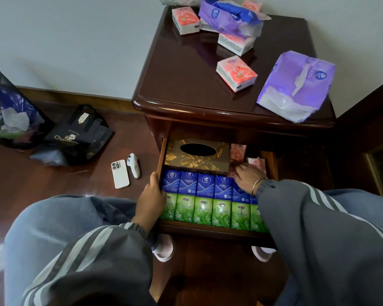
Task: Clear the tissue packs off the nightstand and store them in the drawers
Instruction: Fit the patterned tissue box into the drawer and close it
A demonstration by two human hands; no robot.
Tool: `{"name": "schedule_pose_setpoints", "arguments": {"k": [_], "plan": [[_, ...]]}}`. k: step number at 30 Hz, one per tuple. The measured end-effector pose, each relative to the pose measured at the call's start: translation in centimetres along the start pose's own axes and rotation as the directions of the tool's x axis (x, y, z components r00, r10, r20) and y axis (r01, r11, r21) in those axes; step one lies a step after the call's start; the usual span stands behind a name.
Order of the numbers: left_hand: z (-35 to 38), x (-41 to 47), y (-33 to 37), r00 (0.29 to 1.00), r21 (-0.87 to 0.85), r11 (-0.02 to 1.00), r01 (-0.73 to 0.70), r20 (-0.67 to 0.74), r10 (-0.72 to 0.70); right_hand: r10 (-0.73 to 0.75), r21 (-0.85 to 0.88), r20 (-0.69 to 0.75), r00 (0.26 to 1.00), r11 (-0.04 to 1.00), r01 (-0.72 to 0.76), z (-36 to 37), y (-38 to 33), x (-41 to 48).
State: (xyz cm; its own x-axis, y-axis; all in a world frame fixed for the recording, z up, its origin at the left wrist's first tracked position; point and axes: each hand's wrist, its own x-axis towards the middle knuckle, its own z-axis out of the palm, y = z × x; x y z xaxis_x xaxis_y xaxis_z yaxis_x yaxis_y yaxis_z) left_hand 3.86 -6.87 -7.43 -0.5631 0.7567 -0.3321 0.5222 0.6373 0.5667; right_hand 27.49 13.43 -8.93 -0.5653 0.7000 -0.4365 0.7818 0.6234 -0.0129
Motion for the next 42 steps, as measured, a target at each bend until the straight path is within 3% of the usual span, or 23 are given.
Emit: {"name": "schedule_pose_setpoints", "arguments": {"k": [5, 11, 17, 23, 27, 30, 32, 38, 42], "plan": [[0.1, 0.1, -0.2, 1.0, -0.012, 1.0, -0.013, 0.001, 0.013, -0.062, 0.064, -0.183, 0.981, 0.995, 0.075, 0.0, 0.7, -0.9], [0.2, 0.2, -0.2, 1.0, -0.003, 1.0, 0.0, 0.002, 0.0, 0.057, 0.223, -0.231, 0.971, 0.975, -0.004, 0.0, 1.2, -1.0], [0.3, 0.2, -0.3, 1.0, 0.007, 1.0, -0.002, -0.008, 0.002, 0.076, 0.014, -0.128, 0.989, 0.997, -0.075, -0.4, -0.4, 0.5], [0.2, 0.2, -0.3, 1.0, 0.014, 1.0, -0.003, -0.001, 0.003, 0.09, -0.025, 0.042, 0.995, 0.996, -0.089, 0.0, -1.4, 1.1], [0.1, 0.1, -0.1, 1.0, 0.005, 1.0, 0.003, 0.006, -0.003, 0.079, 0.05, -0.128, 0.989, 0.996, -0.073, 0.3, -0.2, -0.2], [0.1, 0.0, 0.0, 1.0, 0.007, 1.0, 0.001, 0.004, -0.001, 0.216, 0.218, -0.34, 0.915, 0.965, -0.147, 0.3, 0.7, -1.8], [0.1, 0.0, 0.1, 1.0, 0.012, 1.0, 0.003, 0.007, -0.003, 0.295, 0.27, -0.403, 0.866, 0.943, -0.195, 0.3, 1.1, -2.5], [-0.1, -0.2, 0.3, 1.0, 0.015, 1.0, 0.018, 0.014, -0.018, 0.323, 0.053, -0.162, 0.933, 0.946, -0.318, -0.5, 0.4, -3.0], [-0.2, -0.2, 0.2, 1.0, 0.002, 1.0, 0.018, 0.019, -0.018, 0.28, -0.081, -0.055, 0.958, 0.956, -0.284, -1.4, 0.7, -2.9]]}}
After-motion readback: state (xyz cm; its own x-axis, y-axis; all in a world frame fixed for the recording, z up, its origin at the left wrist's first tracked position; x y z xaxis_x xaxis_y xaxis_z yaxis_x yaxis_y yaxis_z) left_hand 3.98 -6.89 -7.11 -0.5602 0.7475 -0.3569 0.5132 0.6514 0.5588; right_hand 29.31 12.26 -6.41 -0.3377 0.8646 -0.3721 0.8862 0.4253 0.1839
